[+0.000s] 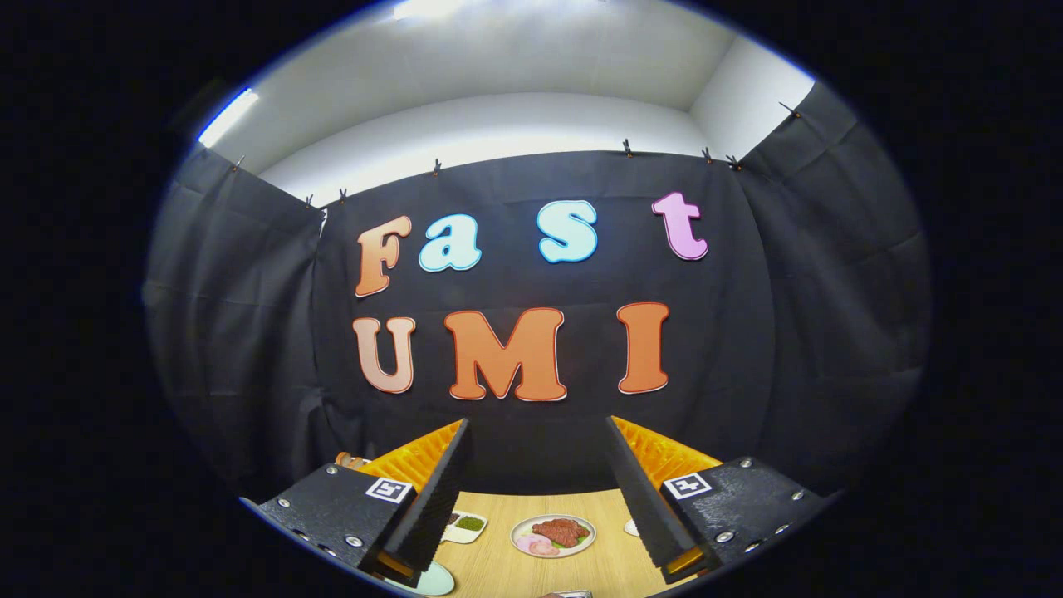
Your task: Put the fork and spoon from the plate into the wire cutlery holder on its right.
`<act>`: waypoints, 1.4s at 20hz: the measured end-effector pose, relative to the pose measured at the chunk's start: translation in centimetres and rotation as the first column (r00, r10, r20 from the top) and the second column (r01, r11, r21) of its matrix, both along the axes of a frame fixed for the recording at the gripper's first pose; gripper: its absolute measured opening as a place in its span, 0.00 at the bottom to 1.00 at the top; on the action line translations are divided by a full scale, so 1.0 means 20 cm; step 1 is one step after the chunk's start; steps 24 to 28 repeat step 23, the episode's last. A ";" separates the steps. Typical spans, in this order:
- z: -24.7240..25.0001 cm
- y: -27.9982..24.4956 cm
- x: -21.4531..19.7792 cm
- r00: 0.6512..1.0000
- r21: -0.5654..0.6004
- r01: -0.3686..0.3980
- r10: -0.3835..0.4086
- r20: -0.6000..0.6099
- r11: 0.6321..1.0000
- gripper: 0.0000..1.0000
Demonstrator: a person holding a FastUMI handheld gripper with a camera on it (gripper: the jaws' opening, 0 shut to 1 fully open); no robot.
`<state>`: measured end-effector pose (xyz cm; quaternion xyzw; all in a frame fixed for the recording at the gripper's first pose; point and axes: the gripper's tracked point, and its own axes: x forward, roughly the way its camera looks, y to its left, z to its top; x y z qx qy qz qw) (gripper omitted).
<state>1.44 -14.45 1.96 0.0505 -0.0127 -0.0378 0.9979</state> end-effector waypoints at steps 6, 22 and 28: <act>0.00 0.02 0.00 1.000 0.008 -0.007 0.007 -0.008 1.000 0.94; 0.14 0.13 -0.04 0.996 -0.029 -0.058 0.060 0.067 0.998 0.94; 0.14 0.14 -0.04 0.995 -0.028 -0.062 0.064 0.073 0.998 0.94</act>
